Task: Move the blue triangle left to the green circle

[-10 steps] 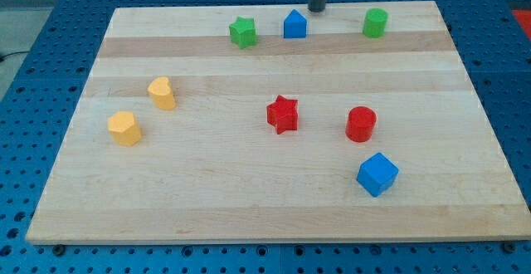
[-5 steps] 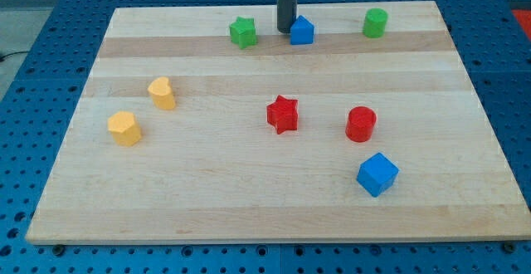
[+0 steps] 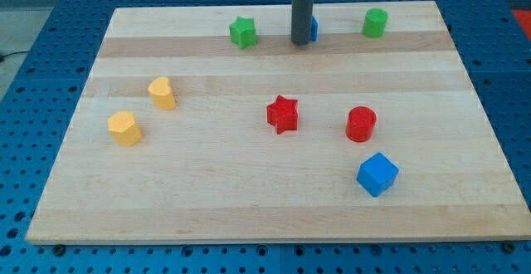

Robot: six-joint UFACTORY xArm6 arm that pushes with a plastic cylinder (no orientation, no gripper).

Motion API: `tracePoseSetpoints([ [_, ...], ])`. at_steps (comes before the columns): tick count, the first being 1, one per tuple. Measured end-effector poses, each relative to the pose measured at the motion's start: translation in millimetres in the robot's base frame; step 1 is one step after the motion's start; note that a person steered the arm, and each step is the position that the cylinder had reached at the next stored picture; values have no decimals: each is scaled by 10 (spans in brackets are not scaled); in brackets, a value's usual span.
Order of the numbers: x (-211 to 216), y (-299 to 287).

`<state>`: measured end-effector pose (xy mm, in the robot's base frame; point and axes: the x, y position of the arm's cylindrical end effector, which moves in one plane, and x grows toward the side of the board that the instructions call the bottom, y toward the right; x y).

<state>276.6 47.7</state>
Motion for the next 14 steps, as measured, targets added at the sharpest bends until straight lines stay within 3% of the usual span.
tracePoseSetpoints([
  [2,-36,-153],
  [3,-280,-523],
  [5,-727,-294],
  [8,-809,259],
  [12,-636,36],
  [14,-786,175],
])
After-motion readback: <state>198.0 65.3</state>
